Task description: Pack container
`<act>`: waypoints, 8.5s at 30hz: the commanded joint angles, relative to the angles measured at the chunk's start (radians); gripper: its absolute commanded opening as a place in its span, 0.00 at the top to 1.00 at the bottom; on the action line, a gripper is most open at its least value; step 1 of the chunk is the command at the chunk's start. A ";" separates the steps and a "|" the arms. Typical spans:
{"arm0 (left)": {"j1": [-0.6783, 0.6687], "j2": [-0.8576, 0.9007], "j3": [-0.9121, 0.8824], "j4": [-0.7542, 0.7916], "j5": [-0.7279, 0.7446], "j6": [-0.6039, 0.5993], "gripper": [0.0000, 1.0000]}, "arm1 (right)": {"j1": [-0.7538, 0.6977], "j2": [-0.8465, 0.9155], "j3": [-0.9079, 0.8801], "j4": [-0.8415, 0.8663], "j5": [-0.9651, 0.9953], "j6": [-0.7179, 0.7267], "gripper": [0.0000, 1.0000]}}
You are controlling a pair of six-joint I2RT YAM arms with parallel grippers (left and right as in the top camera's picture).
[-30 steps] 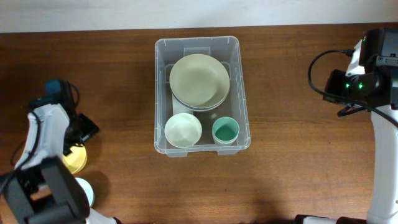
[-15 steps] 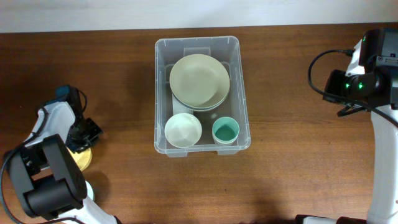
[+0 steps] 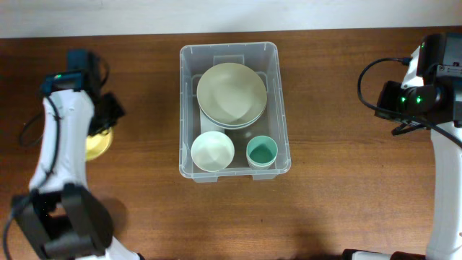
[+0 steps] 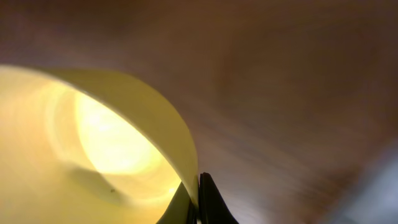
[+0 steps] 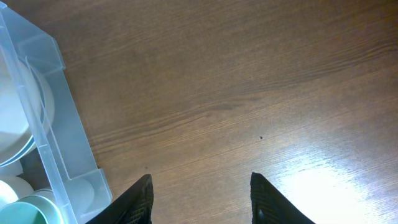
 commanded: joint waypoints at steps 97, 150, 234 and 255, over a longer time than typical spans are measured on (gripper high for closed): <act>0.275 -0.303 -0.964 0.453 0.047 -0.085 0.63 | -0.006 0.002 -0.003 0.002 0.005 0.009 0.54; -0.727 0.019 -0.154 0.227 0.177 -0.047 0.38 | -0.006 0.047 -0.003 -0.002 0.005 0.009 0.54; -0.014 -1.374 -0.946 0.418 0.177 0.240 0.01 | 0.197 -0.822 -1.096 0.557 0.083 0.039 0.01; -0.014 -1.376 -0.946 0.380 0.177 0.240 0.01 | 0.223 -0.727 -1.098 0.555 0.083 0.038 0.01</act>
